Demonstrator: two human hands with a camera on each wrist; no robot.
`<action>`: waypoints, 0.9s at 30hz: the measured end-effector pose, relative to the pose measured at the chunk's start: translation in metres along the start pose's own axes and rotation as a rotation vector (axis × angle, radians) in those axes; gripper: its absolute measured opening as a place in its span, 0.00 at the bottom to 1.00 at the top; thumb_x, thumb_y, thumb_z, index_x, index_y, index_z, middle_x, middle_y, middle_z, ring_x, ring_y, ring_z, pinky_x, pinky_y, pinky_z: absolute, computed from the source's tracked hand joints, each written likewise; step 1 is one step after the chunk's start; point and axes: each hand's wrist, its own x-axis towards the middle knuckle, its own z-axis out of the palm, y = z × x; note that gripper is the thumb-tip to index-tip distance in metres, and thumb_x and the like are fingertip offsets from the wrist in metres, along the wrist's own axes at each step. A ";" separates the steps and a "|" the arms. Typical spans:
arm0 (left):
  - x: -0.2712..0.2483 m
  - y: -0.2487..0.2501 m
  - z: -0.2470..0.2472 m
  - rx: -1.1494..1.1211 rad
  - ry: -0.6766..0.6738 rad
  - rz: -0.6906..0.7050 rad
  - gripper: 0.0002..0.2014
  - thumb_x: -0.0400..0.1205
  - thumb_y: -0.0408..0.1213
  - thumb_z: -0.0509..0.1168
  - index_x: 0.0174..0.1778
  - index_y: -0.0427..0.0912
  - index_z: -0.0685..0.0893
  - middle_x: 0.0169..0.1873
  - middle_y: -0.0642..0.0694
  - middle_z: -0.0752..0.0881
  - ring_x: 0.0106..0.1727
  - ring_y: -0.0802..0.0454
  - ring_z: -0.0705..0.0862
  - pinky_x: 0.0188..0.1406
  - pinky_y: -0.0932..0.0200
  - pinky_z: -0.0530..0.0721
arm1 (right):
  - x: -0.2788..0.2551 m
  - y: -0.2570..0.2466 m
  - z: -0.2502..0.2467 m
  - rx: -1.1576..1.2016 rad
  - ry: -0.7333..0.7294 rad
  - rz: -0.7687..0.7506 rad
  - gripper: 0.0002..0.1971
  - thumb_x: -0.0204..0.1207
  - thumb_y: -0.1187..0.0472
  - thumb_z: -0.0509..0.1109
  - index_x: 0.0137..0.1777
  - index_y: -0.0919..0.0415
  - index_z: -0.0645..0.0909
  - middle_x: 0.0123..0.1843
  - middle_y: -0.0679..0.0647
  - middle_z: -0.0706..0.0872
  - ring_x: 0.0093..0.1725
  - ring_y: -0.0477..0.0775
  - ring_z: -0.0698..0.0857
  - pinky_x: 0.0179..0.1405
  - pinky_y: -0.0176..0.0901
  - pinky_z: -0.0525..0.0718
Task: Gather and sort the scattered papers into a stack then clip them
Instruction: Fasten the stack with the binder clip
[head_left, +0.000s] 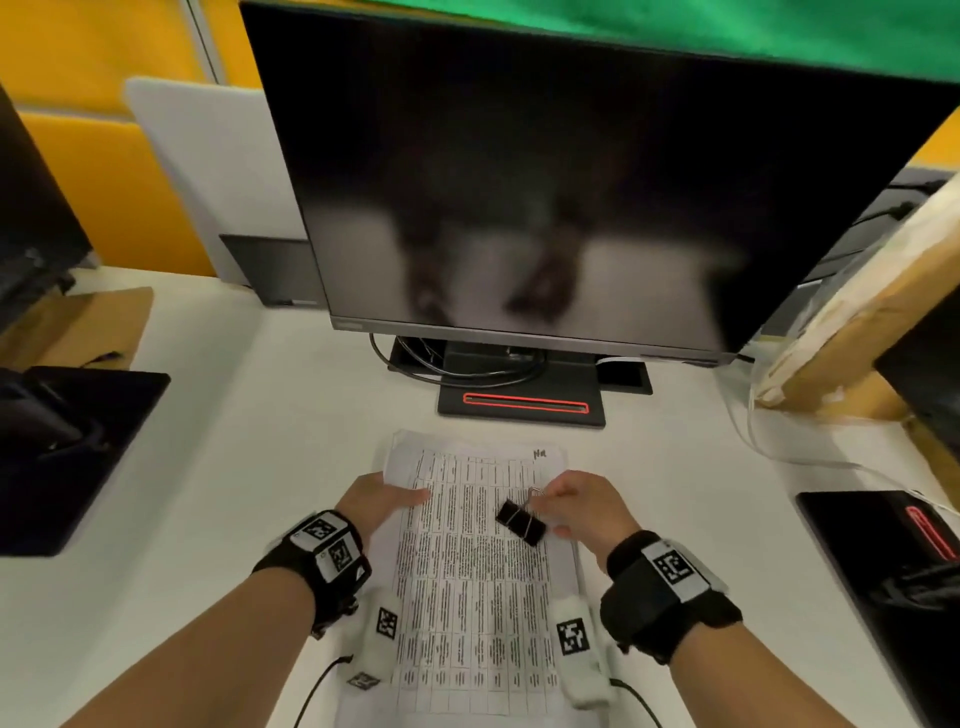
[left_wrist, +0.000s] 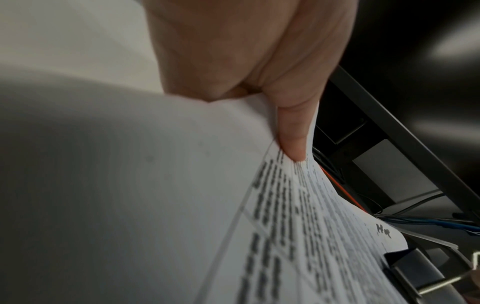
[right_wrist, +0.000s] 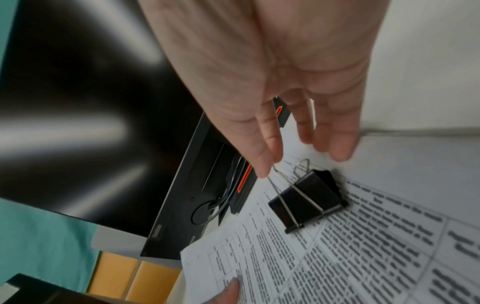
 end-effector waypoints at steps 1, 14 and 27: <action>-0.002 0.002 0.000 0.004 0.000 0.006 0.26 0.63 0.38 0.81 0.57 0.35 0.86 0.53 0.36 0.90 0.57 0.34 0.86 0.65 0.35 0.79 | -0.001 -0.003 0.001 -0.012 -0.022 0.006 0.07 0.74 0.63 0.73 0.36 0.58 0.79 0.46 0.57 0.85 0.51 0.58 0.84 0.59 0.57 0.85; -0.003 0.000 0.006 -0.087 0.006 0.078 0.07 0.72 0.28 0.74 0.45 0.38 0.87 0.45 0.37 0.90 0.50 0.37 0.88 0.60 0.42 0.83 | 0.007 -0.018 -0.010 0.148 -0.293 0.139 0.06 0.70 0.72 0.76 0.35 0.66 0.82 0.46 0.66 0.85 0.47 0.59 0.84 0.58 0.50 0.85; -0.008 -0.004 0.006 -0.185 -0.019 0.142 0.10 0.74 0.27 0.72 0.51 0.35 0.87 0.48 0.37 0.90 0.50 0.39 0.88 0.47 0.53 0.86 | 0.014 -0.021 -0.025 -0.278 -0.333 0.017 0.23 0.64 0.63 0.82 0.56 0.74 0.84 0.52 0.62 0.87 0.52 0.57 0.87 0.60 0.50 0.85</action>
